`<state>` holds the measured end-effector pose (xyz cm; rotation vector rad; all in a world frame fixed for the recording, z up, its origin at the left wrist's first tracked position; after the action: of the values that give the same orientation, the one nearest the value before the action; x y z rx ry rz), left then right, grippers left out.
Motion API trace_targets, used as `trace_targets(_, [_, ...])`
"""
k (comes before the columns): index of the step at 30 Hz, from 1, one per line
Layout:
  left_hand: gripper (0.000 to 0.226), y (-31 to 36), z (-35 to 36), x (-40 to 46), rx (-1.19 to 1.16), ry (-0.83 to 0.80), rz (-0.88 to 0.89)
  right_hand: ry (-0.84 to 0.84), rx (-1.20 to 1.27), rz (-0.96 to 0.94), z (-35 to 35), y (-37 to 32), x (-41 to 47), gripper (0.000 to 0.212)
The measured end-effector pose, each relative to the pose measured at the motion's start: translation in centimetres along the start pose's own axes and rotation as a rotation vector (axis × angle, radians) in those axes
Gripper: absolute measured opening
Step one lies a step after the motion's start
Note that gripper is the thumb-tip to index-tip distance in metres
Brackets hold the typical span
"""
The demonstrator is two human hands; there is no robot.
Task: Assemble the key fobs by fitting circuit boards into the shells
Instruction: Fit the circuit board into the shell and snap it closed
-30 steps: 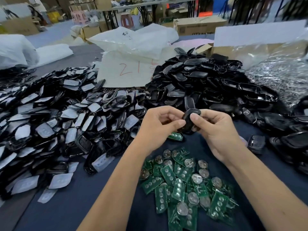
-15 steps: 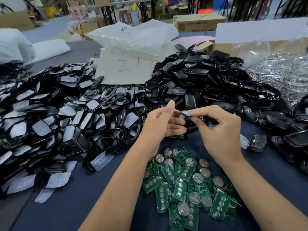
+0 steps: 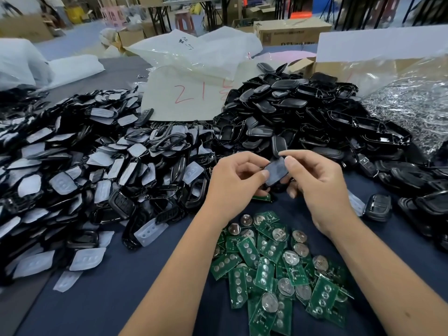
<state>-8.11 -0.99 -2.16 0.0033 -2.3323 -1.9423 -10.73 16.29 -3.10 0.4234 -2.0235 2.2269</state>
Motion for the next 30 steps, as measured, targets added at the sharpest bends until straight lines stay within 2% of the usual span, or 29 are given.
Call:
trace_targets(8, [0.010,0.5,0.8,-0.4,0.106,0.023,0.102,-0.022,-0.018,-0.042,0.1,-0.2,-0.1,0.016])
trace_targets(17, [0.024,0.4,1.0,-0.2,0.097,0.014,0.078,-0.052,0.111,0.081,-0.2,1.1,0.4,0.016])
trace_targets(22, [0.018,0.4,0.7,0.0,0.090,-0.007,0.074,-0.036,0.034,0.044,0.0,1.0,0.2,0.015])
trace_targets(25, [0.022,0.3,0.5,0.1,0.064,-0.035,0.056,-0.051,0.039,0.052,0.1,0.8,0.2,0.014])
trace_targets(30, [0.018,0.0,0.4,0.2,0.034,-0.040,0.002,-0.020,-0.056,0.022,0.0,0.5,0.0,0.023])
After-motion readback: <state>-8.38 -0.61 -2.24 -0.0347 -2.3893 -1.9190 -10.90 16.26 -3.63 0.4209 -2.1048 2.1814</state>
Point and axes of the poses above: each hand's wrist, its own x-axis towards the middle knuckle, its own z-axis out of the palm, y = z × x, the point moved 6 cm from there along x, towards the middle knuckle, and after that the axes turned 4 degrees about x, right-handed, at the moved point
